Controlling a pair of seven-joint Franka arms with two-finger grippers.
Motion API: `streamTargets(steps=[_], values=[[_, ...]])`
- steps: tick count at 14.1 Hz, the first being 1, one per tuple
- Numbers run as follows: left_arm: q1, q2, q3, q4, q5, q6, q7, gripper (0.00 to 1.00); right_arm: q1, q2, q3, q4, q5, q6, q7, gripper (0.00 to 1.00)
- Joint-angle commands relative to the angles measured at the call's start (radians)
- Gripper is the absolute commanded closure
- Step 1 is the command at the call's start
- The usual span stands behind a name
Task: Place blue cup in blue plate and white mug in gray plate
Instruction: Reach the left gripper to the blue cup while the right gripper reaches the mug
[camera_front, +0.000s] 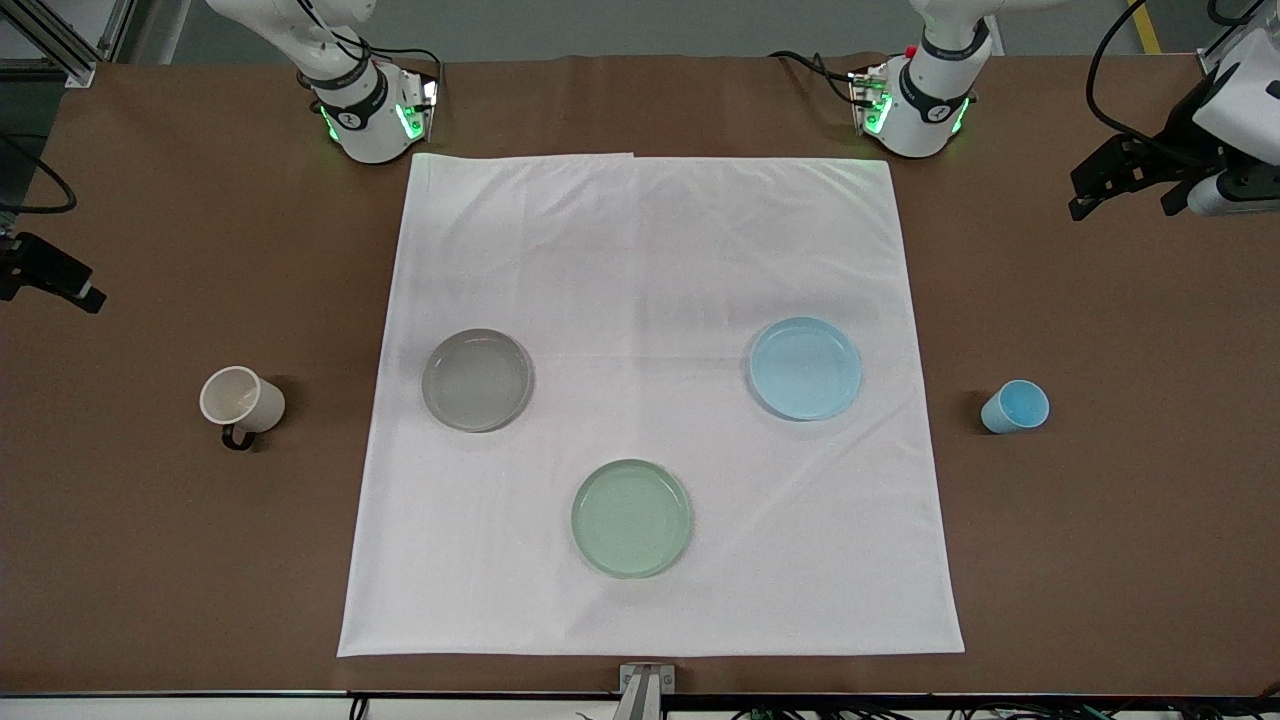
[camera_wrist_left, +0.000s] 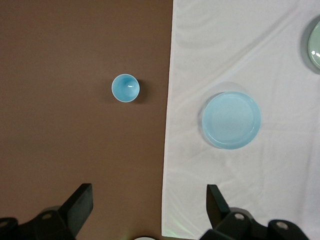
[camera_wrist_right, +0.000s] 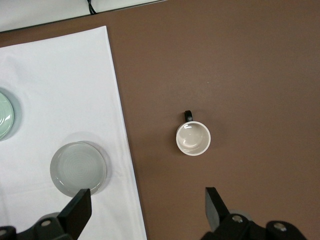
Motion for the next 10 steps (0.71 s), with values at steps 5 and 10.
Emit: streamTargets(steps=[5,10], values=[[0.017,0.070,0.010,0.042,0.012,-0.006,0.011,0.00,-0.003,0.000,0.004,0.013,0.001,-0.017,-0.009,0.00],[0.128,0.146,0.010,-0.154,0.081,0.254,0.101,0.00,-0.001,0.002,0.006,0.013,0.002,-0.017,-0.006,0.00]])
